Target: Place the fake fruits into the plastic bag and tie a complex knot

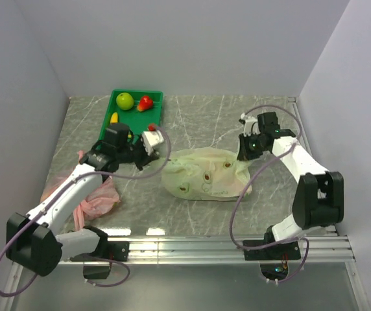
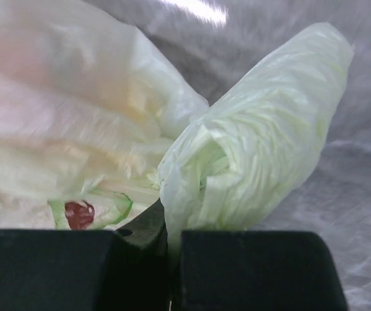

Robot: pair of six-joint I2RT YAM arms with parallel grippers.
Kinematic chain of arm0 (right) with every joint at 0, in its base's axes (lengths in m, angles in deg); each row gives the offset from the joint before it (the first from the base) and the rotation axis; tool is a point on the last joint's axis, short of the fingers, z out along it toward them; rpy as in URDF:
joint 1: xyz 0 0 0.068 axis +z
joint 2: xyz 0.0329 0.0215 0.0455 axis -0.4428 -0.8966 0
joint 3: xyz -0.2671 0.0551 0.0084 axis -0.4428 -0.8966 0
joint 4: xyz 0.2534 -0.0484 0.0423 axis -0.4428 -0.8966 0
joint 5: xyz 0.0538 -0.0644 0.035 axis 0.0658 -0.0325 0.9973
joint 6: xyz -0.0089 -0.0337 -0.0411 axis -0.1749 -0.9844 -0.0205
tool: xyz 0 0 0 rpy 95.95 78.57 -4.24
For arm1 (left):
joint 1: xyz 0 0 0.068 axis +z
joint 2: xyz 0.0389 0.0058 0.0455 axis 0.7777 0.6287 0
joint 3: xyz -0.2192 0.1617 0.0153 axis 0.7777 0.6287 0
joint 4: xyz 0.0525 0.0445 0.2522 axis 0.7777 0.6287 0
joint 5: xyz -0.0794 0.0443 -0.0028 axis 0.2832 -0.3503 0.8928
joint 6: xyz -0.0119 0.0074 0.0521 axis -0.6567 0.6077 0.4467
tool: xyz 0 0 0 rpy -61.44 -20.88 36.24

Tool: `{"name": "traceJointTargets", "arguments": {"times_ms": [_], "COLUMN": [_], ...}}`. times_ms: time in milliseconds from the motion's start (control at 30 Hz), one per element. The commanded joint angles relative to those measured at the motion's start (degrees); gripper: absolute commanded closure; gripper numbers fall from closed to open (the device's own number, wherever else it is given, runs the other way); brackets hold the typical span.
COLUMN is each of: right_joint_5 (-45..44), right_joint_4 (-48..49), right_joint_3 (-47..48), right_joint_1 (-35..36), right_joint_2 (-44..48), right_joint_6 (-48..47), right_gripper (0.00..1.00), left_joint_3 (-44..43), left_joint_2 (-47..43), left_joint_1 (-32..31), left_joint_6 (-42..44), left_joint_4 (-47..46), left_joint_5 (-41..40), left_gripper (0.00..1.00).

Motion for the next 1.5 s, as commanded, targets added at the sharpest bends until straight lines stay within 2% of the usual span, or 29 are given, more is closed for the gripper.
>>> {"name": "traceJointTargets", "arguments": {"times_ms": [0,100,133,167,200,267,300,367,433,467,500,533,667,933,1067,1167,1200,1267,1300,1367,1400,1467], "right_joint_5": [-6.45,-2.67,-0.57,0.75,2.42,5.16,6.47,7.01,7.71,8.49,9.11,9.47,11.40,12.98,13.51,13.86,13.86,14.56,15.35,16.14,17.37,18.95], "right_joint_4": [4.82,7.37,7.90,9.04,9.22,10.27,10.19,10.36,10.28,10.80,10.89,11.15,13.09,12.47,13.00,13.97,14.32,15.46,16.16,18.62,19.67,22.92], "right_joint_3": [2.26,0.86,0.33,-0.29,-1.34,-2.66,-2.75,-3.10,-3.28,-3.63,-3.90,-4.07,-5.30,-5.13,-6.36,-6.88,-6.89,-6.54,-6.45,-6.01,-5.75,-4.96], "right_joint_1": [-3.34,-3.96,-3.96,-3.96,-3.96,-3.78,-3.87,-3.78,-3.87,-3.78,-3.87,-3.87,-3.78,-3.87,-3.78,-3.87,-3.87,-3.78,-3.78,-3.87,-3.87,-3.87], "right_joint_2": [6.44,9.79,11.80,12.87,14.44,15.42,15.69,15.86,16.13,16.30,16.83,17.18,18.06,18.15,18.76,18.15,17.54,16.75,15.87,14.82,13.68,11.49], "right_joint_6": [-2.90,-1.32,-0.97,-0.27,-0.26,-0.17,-0.35,-0.35,-0.87,-0.88,-0.79,-0.88,-0.26,-0.96,-1.32,-0.62,-0.18,1.14,1.84,5.17,8.67,12.80], "right_gripper": [1.00,1.00,1.00,1.00,1.00,1.00,1.00,1.00,1.00,1.00,1.00,1.00,1.00,1.00,1.00,1.00,1.00,1.00,1.00,1.00,1.00,1.00], "left_joint_3": [-5.83,-9.17,-9.89,-10.68,-12.60,-15.59,-18.82,-22.18,-28.07,-29.83,-32.54,-34.05,-41.26,-42.94,-40.32,-39.16,-38.46,-36.19,-35.30,-32.93,-32.31,-30.56], "left_joint_2": [0.27,0.19,0.27,0.45,0.71,1.85,2.20,3.52,4.92,6.58,7.56,8.87,20.71,32.61,35.69,37.62,37.97,38.59,38.68,38.86,38.86,38.86], "left_joint_1": [8.10,12.07,12.33,12.34,12.34,11.99,11.37,7.53,3.57,-1.59,-3.90,-7.32,-13.31,-15.70,-16.67,-17.11,-17.20,-17.81,-17.99,-18.69,-18.86,-19.39], "left_joint_6": [-4.49,-3.63,-1.45,-0.82,-0.72,-0.64,-3.16,-5.11,-2.94,-2.31,-2.30,-2.04,0.94,6.22,8.59,11.92,13.76,14.39,15.18,16.32,18.42,19.84], "left_joint_4": [0.82,3.80,6.43,7.23,7.85,10.31,10.06,9.00,10.75,12.06,12.25,12.95,18.57,16.73,16.82,18.84,19.45,18.85,18.15,17.09,16.83,16.04], "left_joint_5": [2.00,5.60,6.13,7.18,8.06,12.35,12.38,9.59,7.56,5.89,3.00,2.63,1.05,3.76,5.35,8.14,8.94,9.22,8.87,7.81,7.46,6.67], "left_gripper": [0.99,0.98,0.93,0.85,0.69,0.48,0.32,0.23,0.18,0.12,0.06,0.04,0.01,0.00,0.01,0.26,0.47,0.65,0.81,0.96,1.00,1.00]}}
